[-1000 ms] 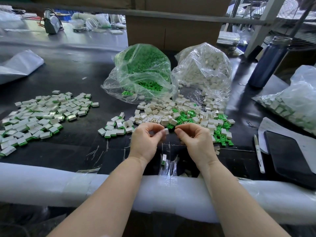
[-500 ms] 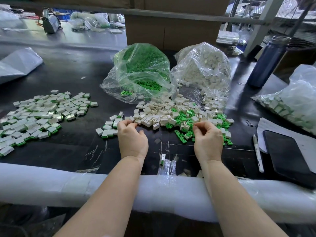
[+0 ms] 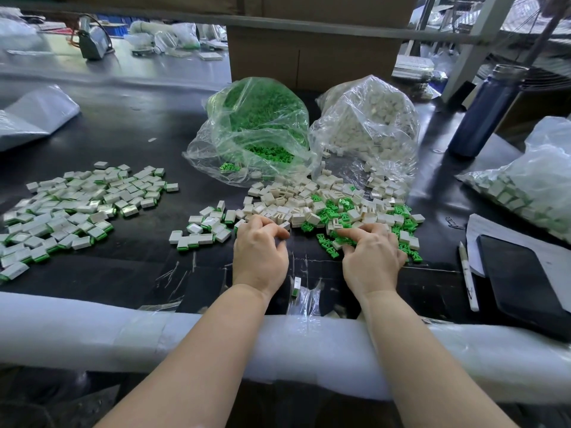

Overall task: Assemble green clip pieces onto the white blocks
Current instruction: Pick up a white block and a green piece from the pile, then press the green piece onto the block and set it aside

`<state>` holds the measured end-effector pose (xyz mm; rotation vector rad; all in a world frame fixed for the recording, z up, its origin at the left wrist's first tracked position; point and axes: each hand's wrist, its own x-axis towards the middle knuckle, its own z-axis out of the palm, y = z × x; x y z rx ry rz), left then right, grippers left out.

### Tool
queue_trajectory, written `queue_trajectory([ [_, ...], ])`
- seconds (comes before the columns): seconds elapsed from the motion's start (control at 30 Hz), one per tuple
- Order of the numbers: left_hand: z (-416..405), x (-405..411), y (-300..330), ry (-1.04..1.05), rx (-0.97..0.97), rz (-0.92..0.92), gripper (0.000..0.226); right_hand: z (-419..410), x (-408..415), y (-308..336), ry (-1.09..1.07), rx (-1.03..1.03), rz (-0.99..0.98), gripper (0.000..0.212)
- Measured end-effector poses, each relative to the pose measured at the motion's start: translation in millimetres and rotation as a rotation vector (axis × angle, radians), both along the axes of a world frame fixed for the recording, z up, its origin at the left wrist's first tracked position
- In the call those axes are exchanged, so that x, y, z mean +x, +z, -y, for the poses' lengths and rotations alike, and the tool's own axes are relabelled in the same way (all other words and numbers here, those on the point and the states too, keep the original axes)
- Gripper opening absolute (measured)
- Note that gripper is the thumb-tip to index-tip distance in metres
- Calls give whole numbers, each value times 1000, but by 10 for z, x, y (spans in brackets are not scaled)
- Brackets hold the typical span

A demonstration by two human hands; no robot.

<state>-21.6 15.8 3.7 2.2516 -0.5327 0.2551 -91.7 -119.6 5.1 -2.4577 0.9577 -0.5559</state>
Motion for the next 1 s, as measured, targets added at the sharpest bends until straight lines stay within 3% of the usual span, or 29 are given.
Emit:
queue_trajectory([
  [0.27, 25, -22, -8, -146, 8, -3, 6, -30, -8, 13, 74, -41, -18, 16],
  [0.7, 30, -52, 41, -211, 14, -49, 2, -61, 2, 30, 144, -27, 116, 15],
  [1.0, 32, -19, -11, -241, 82, -24, 26, -119, 0, 51, 307, 68, 247, 9],
])
